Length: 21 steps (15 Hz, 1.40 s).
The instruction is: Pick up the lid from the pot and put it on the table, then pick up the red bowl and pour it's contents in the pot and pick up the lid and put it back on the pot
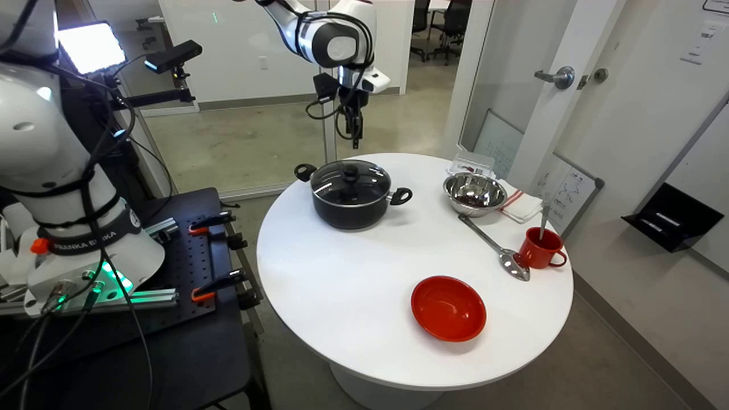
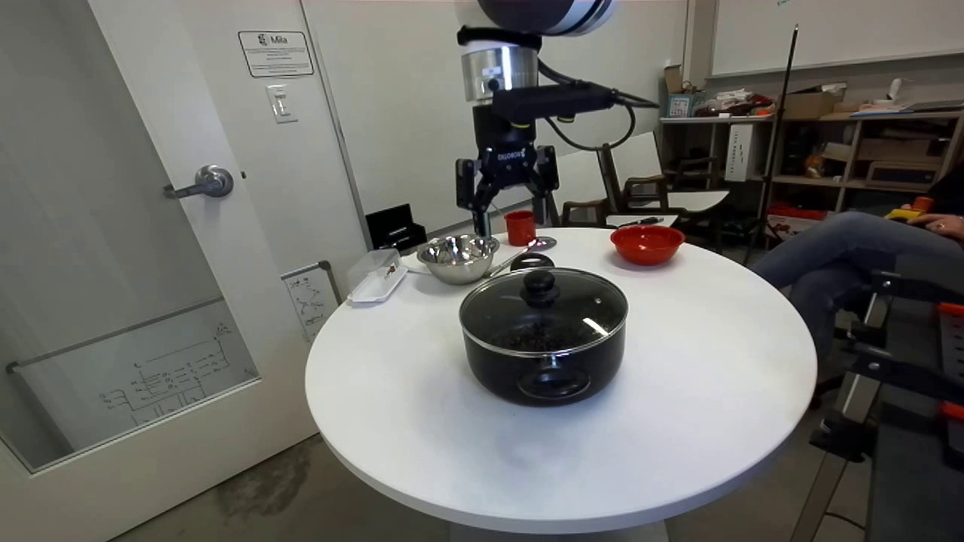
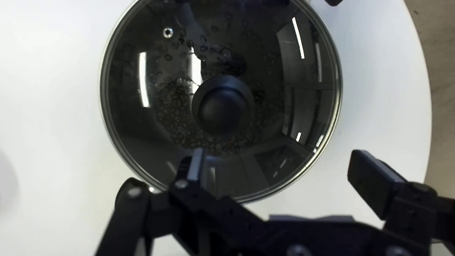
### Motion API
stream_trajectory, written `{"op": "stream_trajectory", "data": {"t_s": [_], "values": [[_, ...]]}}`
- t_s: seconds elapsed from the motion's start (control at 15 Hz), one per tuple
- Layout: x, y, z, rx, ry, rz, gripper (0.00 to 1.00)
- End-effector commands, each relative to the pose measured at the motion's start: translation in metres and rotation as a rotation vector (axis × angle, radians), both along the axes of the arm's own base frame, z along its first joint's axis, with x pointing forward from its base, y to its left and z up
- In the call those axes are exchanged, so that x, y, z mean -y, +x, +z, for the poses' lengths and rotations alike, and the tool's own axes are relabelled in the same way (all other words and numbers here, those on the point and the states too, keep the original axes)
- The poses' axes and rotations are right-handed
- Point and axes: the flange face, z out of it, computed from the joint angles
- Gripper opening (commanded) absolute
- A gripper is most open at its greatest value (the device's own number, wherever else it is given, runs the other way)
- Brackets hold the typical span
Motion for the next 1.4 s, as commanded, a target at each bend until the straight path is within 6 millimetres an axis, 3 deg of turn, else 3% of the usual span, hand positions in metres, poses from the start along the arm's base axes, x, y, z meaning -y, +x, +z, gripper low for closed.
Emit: {"op": "stream_trajectory", "data": {"t_s": [0.0,0.2,0.4,0.53,0.73,0.93,1.13,1.33], "values": [[0.009,-0.021,0.046,0.044,-0.020,-0.008,1.00],[0.024,-0.033,0.082,0.128,-0.015,-0.043,1.00],[0.053,-0.043,0.115,0.176,0.022,-0.109,1.00],[0.080,-0.046,0.131,0.202,0.057,-0.110,1.00],[0.133,-0.044,0.138,0.228,0.144,-0.167,1.00],[0.190,-0.034,0.121,0.218,0.225,-0.256,1.00],[0.240,-0.026,0.084,0.176,0.231,-0.359,1.00],[0.266,-0.020,0.048,0.154,0.122,-0.421,1.00]]}}
